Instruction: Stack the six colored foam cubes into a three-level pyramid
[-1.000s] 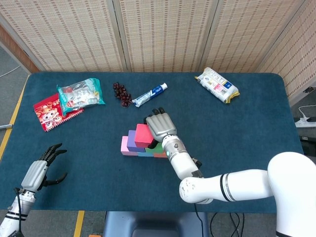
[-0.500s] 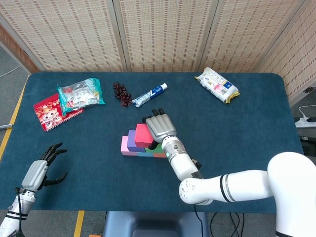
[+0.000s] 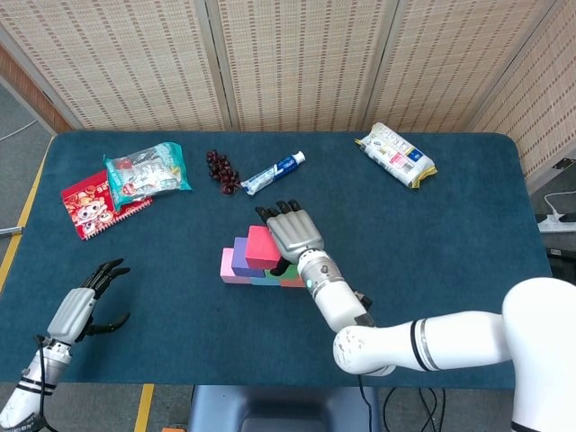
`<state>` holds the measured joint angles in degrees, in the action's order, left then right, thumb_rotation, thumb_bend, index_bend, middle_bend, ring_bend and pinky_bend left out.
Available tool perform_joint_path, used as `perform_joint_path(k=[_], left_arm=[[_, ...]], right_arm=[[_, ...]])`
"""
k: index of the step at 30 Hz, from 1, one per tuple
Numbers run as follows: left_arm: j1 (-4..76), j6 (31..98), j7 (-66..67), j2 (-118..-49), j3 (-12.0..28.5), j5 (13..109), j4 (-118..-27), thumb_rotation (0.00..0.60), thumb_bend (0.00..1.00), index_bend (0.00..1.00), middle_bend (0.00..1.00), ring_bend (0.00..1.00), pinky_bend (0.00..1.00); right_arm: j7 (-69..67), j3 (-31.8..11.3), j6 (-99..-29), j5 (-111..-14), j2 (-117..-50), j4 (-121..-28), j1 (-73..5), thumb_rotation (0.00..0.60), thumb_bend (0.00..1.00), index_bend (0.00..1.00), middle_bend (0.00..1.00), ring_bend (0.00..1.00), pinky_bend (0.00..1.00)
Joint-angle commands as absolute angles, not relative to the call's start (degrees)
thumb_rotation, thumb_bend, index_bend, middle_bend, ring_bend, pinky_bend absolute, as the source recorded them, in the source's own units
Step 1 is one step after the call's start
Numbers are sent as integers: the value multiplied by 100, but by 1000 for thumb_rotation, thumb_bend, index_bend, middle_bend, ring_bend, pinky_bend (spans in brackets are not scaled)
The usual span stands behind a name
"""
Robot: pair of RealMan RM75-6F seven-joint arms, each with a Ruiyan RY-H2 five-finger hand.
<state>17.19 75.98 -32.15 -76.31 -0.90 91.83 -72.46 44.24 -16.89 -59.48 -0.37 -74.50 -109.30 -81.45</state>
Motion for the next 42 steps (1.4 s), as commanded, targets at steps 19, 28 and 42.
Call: perform_joint_path(k=[19, 28, 42], left_arm=[[3017, 6034, -2107, -7697, 203, 9056, -7635, 600, 309, 74, 0, 0, 0], [3132, 5860, -1672, -7609, -113, 9283, -8030, 600, 319, 39, 0, 0, 0], [3437, 5698, -1729, -7927, 31, 9126, -7983, 600, 327, 24, 0, 0, 0]], right_arm=[[1830, -1285, -4474, -2391, -6744, -10419, -6071, 600, 184, 0, 29, 0, 0], [1565, -1145, -4251, -2500, -7352, -9648, -6120, 600, 184, 0, 0, 0, 0], [1283, -1223, -4200, -2599, -7903, -9075, -6209, 600, 184, 0, 0, 0, 0]])
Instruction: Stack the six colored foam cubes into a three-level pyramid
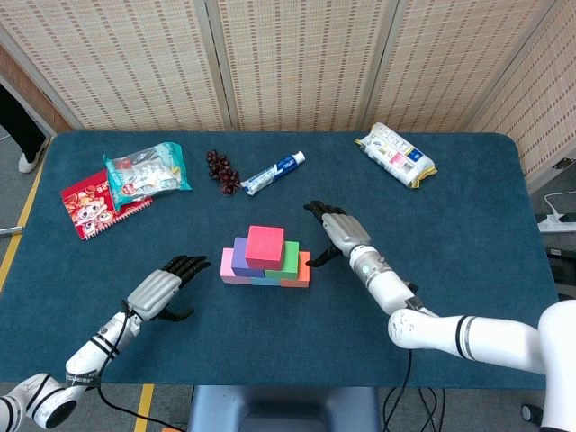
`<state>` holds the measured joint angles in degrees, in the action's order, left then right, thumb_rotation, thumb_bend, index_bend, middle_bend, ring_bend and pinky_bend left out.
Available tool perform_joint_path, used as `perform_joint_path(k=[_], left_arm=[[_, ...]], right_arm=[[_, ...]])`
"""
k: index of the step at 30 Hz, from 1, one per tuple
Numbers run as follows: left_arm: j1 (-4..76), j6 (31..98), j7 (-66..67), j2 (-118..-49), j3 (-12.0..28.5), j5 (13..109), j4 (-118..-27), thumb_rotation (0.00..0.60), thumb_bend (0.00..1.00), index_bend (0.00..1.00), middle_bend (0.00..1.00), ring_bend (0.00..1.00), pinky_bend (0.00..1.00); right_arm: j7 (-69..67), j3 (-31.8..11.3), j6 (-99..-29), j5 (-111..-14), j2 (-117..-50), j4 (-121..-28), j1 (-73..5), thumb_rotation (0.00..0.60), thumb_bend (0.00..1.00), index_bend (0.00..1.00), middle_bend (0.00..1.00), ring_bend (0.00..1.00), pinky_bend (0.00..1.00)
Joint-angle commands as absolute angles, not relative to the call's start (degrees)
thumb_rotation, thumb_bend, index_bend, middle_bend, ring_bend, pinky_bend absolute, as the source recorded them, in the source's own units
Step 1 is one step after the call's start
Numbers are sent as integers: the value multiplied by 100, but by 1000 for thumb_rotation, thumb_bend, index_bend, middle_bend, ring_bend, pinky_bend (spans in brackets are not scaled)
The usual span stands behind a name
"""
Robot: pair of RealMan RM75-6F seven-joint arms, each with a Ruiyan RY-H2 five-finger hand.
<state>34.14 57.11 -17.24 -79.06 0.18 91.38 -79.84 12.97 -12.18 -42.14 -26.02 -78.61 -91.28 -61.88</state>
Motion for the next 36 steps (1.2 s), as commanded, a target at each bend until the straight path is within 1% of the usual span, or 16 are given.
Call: perform_joint_path(k=[1, 10, 26, 36], left_arm=[[3453, 5694, -1721, -7941, 35, 9123, -7986, 600, 328, 24, 0, 0, 0], [3582, 5646, -1649, -8067, 32, 9104, -8010, 600, 326, 25, 0, 0, 0], [3749, 5525, -1557, -8222, 26, 8988, -7936, 600, 326, 25, 0, 0, 0], [3807, 5529, -1583, -8276, 11, 9001, -7916, 600, 326, 25, 0, 0, 0]], right_arm=[[1281, -1221, -4201, -2594, -7917, -9054, -6216, 600, 184, 0, 0, 0, 0], [1268, -1202, -4223, -2560, -7948, -8985, -6234, 600, 185, 0, 0, 0, 0], [1351, -1219, -4298, -2473, -8249, -8759, -6354, 600, 185, 0, 0, 0, 0], [1409, -1211, -4283, -2426, -8321, -8698, -6397, 600, 184, 0, 0, 0, 0]])
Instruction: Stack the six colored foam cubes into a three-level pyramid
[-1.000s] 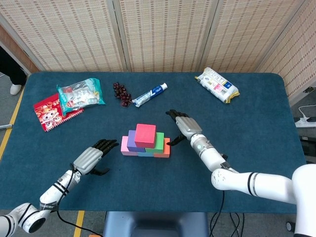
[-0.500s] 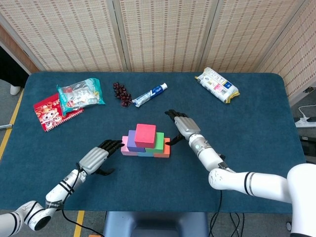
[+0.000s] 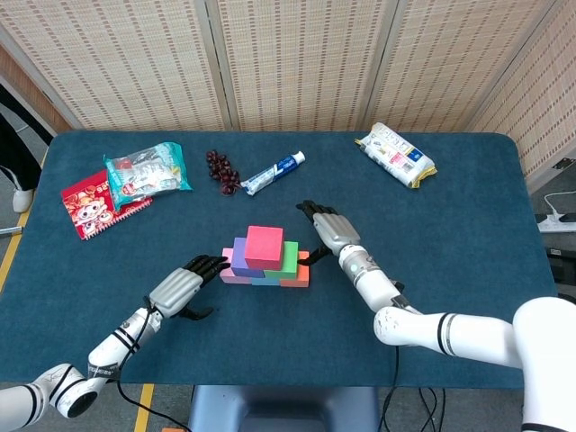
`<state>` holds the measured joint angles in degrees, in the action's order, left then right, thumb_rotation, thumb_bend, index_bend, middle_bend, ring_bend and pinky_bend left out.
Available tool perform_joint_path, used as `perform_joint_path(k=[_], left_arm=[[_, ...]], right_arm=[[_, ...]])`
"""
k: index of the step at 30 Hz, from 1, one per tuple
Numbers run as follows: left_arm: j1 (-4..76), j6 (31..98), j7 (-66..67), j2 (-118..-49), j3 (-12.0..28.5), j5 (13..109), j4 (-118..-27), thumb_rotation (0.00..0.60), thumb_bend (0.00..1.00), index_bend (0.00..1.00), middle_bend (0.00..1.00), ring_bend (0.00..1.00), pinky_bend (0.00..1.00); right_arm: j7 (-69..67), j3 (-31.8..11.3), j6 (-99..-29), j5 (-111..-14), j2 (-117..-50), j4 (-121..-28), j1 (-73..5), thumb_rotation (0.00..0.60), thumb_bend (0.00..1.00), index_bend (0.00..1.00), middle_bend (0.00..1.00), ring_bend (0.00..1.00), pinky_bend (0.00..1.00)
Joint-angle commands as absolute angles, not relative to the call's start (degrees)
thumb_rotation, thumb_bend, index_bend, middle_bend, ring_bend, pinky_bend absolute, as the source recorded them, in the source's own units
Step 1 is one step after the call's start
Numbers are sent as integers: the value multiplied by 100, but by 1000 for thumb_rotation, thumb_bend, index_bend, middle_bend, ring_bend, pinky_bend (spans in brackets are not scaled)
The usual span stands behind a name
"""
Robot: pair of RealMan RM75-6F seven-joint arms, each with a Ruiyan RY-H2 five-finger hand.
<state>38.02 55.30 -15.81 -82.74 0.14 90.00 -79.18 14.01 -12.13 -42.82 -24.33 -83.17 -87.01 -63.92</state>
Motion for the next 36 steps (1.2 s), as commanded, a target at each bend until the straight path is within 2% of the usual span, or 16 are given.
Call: perform_joint_path(k=[1, 36], left_arm=[[3813, 5528, -1582, -8279, 10, 8998, -7912, 600, 326, 25, 0, 0, 0], [3977, 5443, -1483, -8315, -14, 8883, -7967, 600, 326, 25, 0, 0, 0]], right_arm=[[1414, -1211, -4286, -2421, -8323, -8697, -6398, 600, 184, 0, 0, 0, 0], [1483, -1220, -4313, -2401, -8348, -8706, -6382, 600, 184, 0, 0, 0, 0]])
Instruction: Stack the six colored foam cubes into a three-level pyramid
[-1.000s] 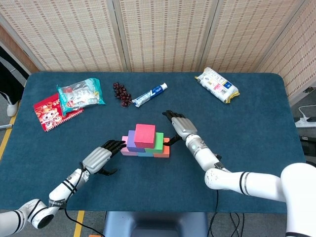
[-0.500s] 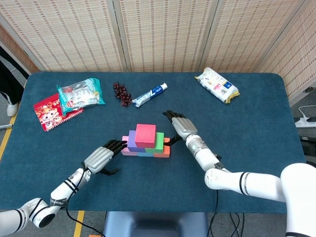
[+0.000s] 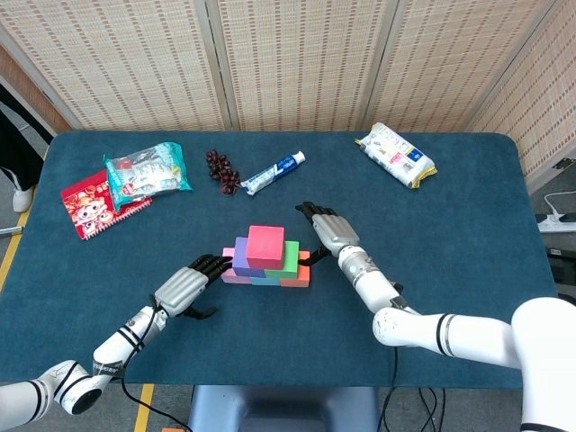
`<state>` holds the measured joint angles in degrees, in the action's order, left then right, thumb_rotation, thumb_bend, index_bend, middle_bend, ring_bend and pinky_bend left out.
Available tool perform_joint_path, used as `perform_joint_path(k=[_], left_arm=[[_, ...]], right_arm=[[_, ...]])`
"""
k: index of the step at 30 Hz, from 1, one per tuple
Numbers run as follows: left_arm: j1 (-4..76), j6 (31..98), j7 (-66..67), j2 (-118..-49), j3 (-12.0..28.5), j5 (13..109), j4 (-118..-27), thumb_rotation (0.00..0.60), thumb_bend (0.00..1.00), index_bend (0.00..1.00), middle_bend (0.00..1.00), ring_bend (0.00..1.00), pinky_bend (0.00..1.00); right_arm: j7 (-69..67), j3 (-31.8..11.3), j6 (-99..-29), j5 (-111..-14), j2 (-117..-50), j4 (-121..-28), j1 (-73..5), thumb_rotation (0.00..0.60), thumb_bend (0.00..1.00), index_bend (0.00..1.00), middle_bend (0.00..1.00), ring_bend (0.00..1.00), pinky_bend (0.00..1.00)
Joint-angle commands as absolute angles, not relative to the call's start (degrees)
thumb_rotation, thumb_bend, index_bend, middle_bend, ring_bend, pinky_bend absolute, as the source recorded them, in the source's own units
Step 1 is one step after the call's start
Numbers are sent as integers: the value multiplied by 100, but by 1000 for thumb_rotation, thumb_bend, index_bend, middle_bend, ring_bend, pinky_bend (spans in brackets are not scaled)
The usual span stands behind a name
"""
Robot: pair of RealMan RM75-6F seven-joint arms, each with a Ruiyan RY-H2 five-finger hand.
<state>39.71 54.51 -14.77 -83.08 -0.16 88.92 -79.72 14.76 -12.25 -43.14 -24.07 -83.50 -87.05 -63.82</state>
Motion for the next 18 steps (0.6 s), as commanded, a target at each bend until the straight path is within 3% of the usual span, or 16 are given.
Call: perform_joint_path(k=[1, 18], left_arm=[[3980, 5439, -1487, -8318, -13, 8880, -7965, 600, 326, 25, 0, 0, 0], [3880, 5557, -1481, -8218, -96, 8857, -7995, 600, 326, 25, 0, 0, 0]], right_arm=[[1487, -1217, -4314, -2400, -8348, -8705, -6382, 600, 184, 0, 0, 0, 0], [1589, -1079, -4400, -2439, -8074, -8940, -6265, 600, 184, 0, 0, 0, 0]])
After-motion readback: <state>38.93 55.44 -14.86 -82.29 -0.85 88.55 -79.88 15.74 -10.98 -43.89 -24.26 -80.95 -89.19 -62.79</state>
